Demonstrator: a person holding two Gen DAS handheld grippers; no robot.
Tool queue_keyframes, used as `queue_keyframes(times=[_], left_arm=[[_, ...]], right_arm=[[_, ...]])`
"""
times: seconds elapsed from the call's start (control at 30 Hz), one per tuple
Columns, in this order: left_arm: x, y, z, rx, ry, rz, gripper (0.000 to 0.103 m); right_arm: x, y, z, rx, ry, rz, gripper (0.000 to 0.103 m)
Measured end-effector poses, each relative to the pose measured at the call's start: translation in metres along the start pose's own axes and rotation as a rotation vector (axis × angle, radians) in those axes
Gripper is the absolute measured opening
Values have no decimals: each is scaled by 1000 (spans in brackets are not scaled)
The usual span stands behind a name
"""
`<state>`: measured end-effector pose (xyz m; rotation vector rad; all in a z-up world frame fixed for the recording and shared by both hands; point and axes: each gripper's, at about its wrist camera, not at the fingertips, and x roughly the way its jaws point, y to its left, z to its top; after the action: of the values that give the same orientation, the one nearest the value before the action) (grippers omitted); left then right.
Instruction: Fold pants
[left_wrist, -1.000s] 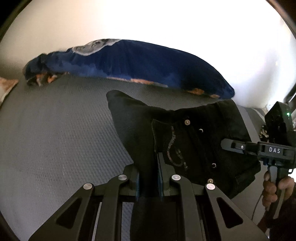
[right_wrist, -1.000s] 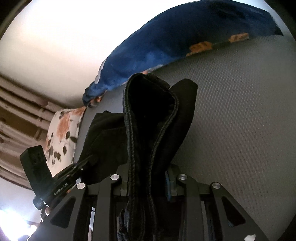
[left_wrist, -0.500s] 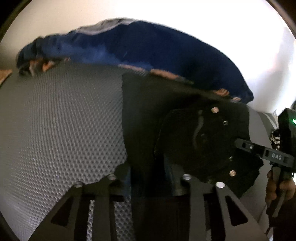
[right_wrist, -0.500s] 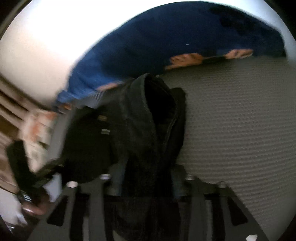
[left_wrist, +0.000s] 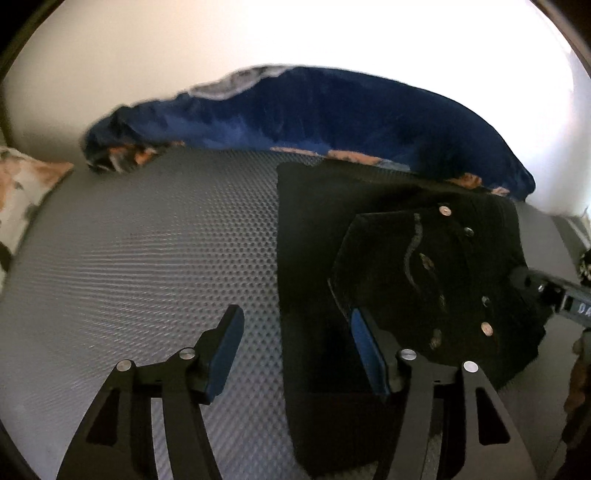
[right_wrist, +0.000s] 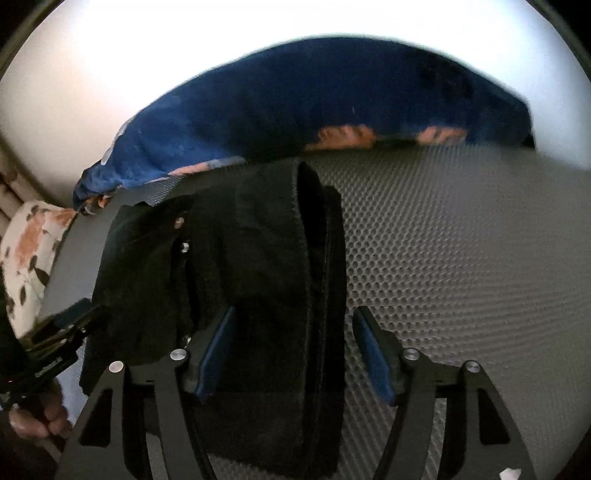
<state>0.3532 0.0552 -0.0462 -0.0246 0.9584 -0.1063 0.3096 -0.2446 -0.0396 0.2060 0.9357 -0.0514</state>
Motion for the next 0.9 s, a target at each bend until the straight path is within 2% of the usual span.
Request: queue_keyframes(times=[0.13,0.33,0.53,0.9], left_arm=[[-36,1,-10,-17,-31,50,67],[-89,0,-42,-45,-78,115,71],[-128,-7,-76,-52,-101,145,72],[-173,-20,-120,-41,-139,139,72]], right_arm=[[-37,22,-9,-44,-68,-30,68],[-90,57,-44,-68,-150,-46,78],[-123,78,-79,-67,-207,-67,93],[-155,97,-132,-109,-224,-157,97]])
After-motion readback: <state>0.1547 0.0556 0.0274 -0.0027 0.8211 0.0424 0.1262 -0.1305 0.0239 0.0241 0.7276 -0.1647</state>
